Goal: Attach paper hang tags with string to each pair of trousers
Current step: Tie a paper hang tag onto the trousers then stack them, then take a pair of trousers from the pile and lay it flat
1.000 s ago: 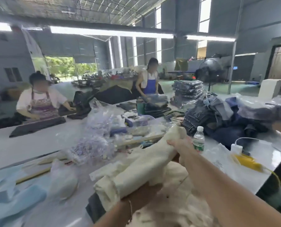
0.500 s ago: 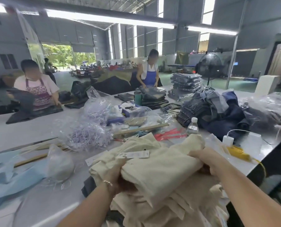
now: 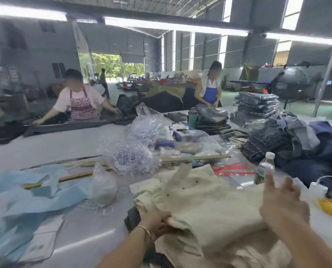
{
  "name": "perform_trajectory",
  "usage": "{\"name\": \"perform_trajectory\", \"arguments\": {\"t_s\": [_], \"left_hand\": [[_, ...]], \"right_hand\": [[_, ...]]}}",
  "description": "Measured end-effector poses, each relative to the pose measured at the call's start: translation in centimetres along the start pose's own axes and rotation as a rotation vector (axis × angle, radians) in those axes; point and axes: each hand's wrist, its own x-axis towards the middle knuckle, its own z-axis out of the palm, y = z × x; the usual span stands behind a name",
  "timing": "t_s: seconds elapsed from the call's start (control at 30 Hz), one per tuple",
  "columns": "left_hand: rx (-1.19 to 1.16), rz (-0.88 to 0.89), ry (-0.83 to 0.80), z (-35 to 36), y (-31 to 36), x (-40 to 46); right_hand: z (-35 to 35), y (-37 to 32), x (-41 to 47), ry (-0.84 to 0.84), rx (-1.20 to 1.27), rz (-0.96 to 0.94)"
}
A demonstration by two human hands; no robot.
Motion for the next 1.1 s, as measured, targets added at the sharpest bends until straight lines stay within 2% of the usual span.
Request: {"name": "perform_trajectory", "arguments": {"t_s": [0.07,0.13,0.27,0.43,0.53,0.63,0.73,0.8,0.87,0.9,1.03,1.1], "left_hand": [[0.055,0.038,0.04,-2.1,1.2,-1.2],[0.09,0.077,0.089,-5.6,2.2,-3.0],[0.098,0.118,0.188,-16.1,2.6,-8.6],[-0.142,0.126,0.489,-32.0,-1.0,-17.9],[-0.105,0.176,0.719,-41.7,-2.8,-24.0],[0.038,0.329,1.024,-52.8,-2.8,-30.2],[0.505,0.42,1.383,-61.6,-2.0,-34.3],[0.822,0.508,1.545,-67.3,-0.7,-36.1],[0.977,0.503,1.543,-72.7,1.1,-36.3],[1.04,0.427,1.485,-75.2,1.9,-36.1],[1.409,-0.006,1.005,-84.0,3.4,-32.8],[1.422,-0.054,0.869,-86.4,2.9,-30.9]], "right_hand": [[-1.7,-3.8,-2.1,0.088,-0.053,-0.192],[-2.0,-8.4,-4.5,0.07,0.116,-0.443],[-1.0,-18.2,-11.3,-0.112,0.518,-0.849],[2.0,-31.2,-21.3,-0.44,0.711,-1.101],[4.2,-39.5,-28.5,-0.615,0.801,-1.211],[6.0,-48.5,-36.4,-0.724,0.883,-1.299],[6.7,-55.6,-42.6,-0.847,0.971,-1.304],[6.8,-60.7,-46.4,-0.946,1.041,-1.275],[7.0,-65.1,-49.6,-1.042,1.039,-1.257],[7.2,-67.1,-50.8,-1.078,1.043,-1.239],[8.0,-73.6,-53.6,-1.103,1.017,-1.187],[8.8,-76.4,-54.3,-1.094,0.992,-1.171]]}}
